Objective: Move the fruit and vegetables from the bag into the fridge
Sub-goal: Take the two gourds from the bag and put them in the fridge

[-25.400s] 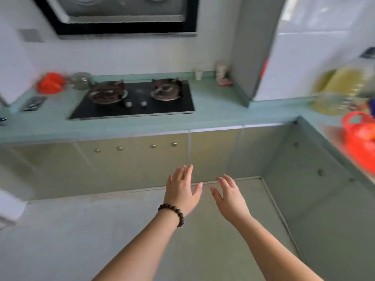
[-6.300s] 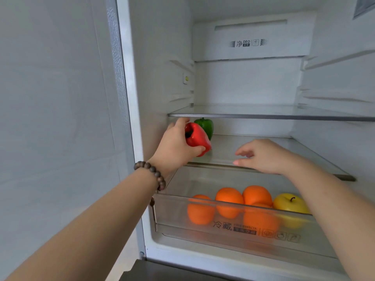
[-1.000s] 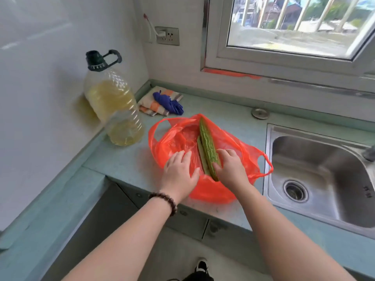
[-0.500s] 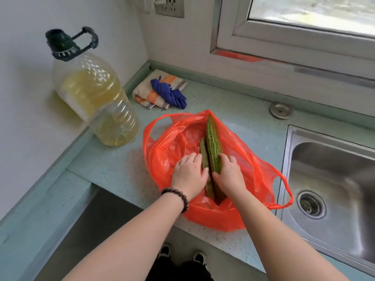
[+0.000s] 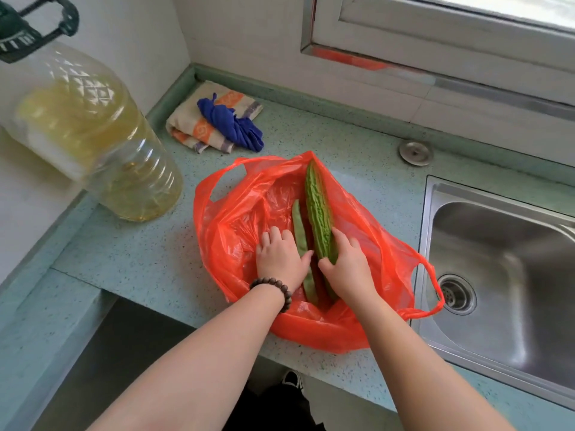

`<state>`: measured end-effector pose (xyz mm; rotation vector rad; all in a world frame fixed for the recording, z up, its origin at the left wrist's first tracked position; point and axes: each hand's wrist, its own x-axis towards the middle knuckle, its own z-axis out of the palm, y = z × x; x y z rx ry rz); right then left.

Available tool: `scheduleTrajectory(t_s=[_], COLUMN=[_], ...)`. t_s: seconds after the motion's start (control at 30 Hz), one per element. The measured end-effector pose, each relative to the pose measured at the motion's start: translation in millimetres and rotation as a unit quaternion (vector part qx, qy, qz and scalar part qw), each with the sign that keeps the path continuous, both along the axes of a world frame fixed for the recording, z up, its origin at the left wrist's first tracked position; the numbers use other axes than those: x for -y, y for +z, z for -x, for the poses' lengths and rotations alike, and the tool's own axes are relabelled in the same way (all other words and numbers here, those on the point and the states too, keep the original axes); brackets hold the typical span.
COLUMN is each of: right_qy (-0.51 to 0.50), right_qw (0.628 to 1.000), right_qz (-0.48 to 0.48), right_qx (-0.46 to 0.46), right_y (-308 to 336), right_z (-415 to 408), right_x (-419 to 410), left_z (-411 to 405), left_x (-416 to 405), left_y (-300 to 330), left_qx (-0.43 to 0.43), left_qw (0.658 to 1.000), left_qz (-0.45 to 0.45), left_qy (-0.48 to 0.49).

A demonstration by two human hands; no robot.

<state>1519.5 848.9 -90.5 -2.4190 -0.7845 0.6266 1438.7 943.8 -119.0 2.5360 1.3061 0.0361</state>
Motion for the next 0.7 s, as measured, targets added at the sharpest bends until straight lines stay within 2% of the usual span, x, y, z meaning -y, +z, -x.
scheduleTrajectory(t_s=[0.23,0.37,0.5,0.7], right_qy=[-0.021,-0.055,-0.071,-0.066], right_qw=[0.997,0.997,0.997,0.997], right_qz=[0.051,0.03,-0.019,-0.029], right_qx=[0.045,0.041,0.01,-0.01], right_y=[-4.3,-4.5,-1.9,-2.1], right_z=[5.4,6.4,12.1,19.6], right_x=[-9.6,-13.7,-13.5,-9.5], left_z=[2.4,13.4,20.6,22.3], left_x=[-4.1,-10.3,-14.5,-6.2], left_y=[1.4,3.7,4.8,0.6], left_qx=[0.015,0.052,0.032,-0.014], left_qw=[1.0,0.998,0.998,1.0], left_qz=[0.015,0.03,0.039,0.001], left_qy=[0.009,0.03,0.032,0.005])
